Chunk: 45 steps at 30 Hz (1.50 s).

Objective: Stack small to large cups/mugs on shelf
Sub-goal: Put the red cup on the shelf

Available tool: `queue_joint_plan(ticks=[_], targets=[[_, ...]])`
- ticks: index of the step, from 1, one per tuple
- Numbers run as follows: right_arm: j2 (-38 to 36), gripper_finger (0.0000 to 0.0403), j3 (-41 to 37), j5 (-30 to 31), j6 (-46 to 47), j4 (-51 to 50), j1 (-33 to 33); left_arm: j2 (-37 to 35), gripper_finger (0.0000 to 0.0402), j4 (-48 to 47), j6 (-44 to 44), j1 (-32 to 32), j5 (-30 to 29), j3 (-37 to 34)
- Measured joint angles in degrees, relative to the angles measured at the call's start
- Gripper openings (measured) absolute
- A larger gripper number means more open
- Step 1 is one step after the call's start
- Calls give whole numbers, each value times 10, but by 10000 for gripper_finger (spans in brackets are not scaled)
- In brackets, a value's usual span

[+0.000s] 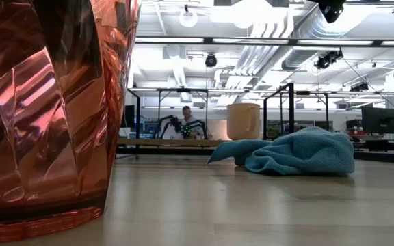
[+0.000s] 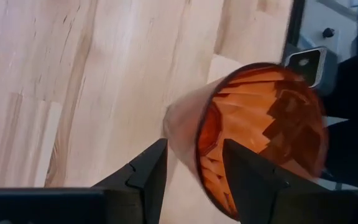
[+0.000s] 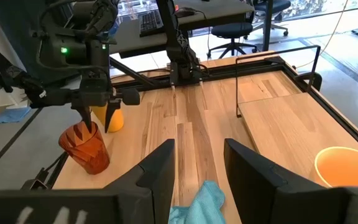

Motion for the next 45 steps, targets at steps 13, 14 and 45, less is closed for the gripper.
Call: queue_joint_plan(ticks=[13,14,45], targets=[[0,130,0,0,0,0,0,9,118,4,-13,28,-7,0],[0,130,0,0,0,0,0,9,109,4,-12,29,-6,0],[0,130,0,0,32,-22,0,9,1,-160,125,174,5,97]])
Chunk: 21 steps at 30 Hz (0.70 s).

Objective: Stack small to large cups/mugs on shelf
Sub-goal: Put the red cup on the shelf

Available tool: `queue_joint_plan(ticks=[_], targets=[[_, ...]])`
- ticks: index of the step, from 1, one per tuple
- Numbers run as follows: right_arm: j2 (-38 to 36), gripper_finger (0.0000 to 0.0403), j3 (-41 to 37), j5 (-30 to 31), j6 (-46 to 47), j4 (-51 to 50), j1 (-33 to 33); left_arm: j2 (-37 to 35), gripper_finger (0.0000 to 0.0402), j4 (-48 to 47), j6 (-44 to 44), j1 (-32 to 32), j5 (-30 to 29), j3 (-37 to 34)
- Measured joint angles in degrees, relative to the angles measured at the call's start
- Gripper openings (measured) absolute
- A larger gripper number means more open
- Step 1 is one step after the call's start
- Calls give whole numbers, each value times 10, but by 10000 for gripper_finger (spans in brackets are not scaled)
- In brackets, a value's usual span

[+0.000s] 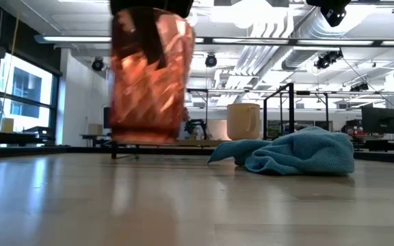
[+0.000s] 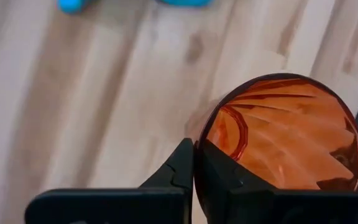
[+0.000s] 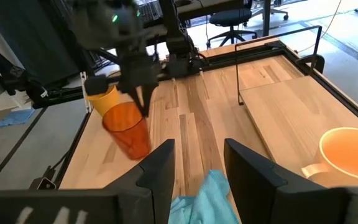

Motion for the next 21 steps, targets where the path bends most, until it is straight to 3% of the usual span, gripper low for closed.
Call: queue_joint_plan(ticks=[11,21], targets=[[0,130,0,0,2,0,0,0,0,-86,102,94,-44,104],[0,130,0,0,2,0,0,0,0,-89,149,200,-62,151]])
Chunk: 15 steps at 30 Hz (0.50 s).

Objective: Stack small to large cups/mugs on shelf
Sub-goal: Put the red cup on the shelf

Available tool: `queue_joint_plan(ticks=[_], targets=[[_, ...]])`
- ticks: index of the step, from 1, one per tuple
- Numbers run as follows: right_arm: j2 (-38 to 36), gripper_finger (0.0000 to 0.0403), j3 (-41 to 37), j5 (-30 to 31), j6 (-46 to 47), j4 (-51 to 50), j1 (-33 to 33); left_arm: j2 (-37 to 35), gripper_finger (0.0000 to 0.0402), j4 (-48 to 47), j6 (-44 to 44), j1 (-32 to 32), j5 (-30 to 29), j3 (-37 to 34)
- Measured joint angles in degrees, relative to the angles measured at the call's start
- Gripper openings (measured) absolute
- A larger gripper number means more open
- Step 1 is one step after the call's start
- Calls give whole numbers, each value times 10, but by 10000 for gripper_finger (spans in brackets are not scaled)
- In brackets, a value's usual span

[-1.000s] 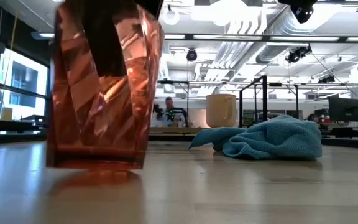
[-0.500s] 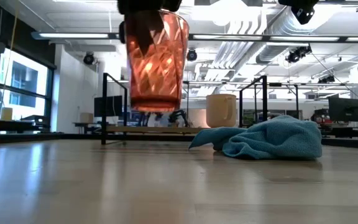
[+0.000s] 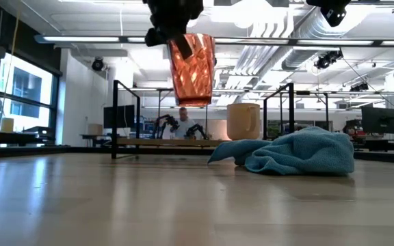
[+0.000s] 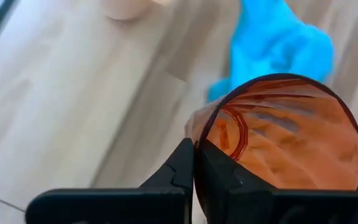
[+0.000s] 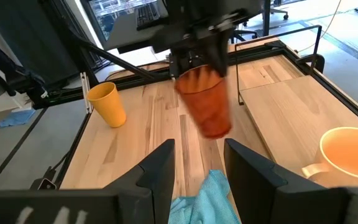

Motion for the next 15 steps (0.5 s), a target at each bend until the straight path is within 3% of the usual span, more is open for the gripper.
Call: queue_joint_plan(ticks=[15], targets=[[0,130,0,0,0,0,0,0,0,37,43,130,-4,5]])
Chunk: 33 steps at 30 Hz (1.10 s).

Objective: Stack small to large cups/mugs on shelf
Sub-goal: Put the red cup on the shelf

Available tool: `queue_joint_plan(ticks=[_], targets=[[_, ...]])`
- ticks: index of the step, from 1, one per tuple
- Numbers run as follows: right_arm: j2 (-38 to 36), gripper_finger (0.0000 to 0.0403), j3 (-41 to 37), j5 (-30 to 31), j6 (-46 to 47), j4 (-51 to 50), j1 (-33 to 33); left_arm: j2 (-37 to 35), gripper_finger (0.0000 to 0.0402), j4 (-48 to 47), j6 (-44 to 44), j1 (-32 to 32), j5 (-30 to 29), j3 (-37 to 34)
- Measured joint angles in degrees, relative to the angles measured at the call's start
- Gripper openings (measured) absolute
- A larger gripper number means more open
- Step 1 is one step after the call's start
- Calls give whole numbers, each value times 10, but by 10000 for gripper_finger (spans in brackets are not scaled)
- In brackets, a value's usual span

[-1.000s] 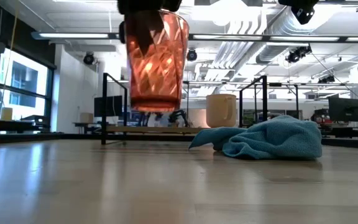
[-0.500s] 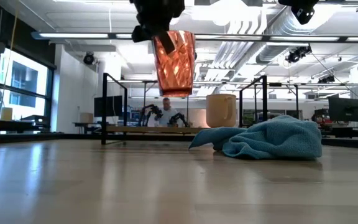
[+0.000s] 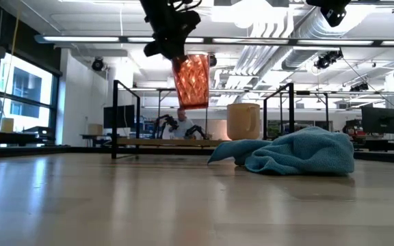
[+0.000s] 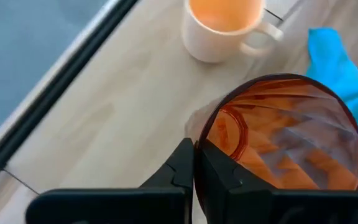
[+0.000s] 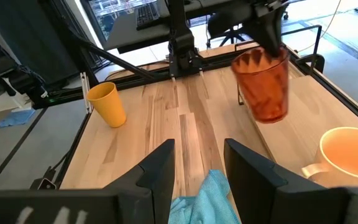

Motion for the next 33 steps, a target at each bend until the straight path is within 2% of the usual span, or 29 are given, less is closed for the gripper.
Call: queue_joint_plan(ticks=[10,20,33], targets=[[12,130,0,0,-2,2,0,12,0,24,8,41,7,0],[37,130,0,0,-4,5,0,52,0,42,15,41,11,0],[42,130,0,0,-4,5,0,60,0,58,-5,72,-12,0]])
